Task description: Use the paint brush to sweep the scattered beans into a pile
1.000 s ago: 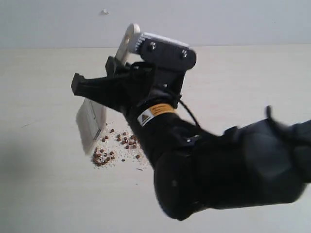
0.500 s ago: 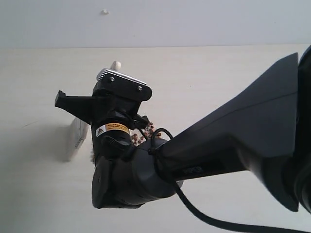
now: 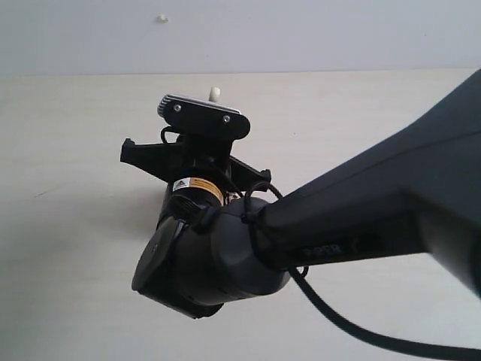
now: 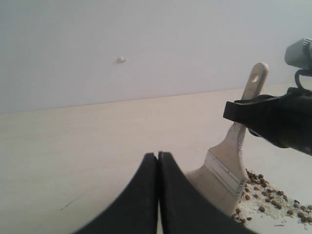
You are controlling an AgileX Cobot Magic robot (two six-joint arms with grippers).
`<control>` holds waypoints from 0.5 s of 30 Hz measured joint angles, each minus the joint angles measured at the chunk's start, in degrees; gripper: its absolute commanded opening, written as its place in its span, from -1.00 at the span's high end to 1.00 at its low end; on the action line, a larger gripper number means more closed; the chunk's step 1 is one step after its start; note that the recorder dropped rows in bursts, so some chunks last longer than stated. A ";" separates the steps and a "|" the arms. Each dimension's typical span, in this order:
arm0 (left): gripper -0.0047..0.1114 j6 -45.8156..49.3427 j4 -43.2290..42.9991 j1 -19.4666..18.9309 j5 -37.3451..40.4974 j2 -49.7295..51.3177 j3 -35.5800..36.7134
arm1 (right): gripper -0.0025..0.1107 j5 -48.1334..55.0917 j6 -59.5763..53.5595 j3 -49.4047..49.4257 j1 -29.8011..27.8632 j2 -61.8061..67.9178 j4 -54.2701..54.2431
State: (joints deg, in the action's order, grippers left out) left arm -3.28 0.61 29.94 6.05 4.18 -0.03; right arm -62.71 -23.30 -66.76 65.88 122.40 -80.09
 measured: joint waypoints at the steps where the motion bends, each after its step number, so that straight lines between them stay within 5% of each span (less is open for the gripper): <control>1: 0.92 0.00 0.00 0.00 0.00 0.00 0.00 | 0.96 -0.52 -2.25 0.00 0.00 -0.52 -0.94; 15: 0.92 0.00 0.00 0.00 0.00 0.00 0.00 | 0.96 8.09 -6.52 0.00 0.00 -5.60 3.22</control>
State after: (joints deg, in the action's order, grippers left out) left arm -3.28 0.61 29.94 6.05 4.18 -0.03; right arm -54.62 -29.82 -66.76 65.88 116.79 -76.87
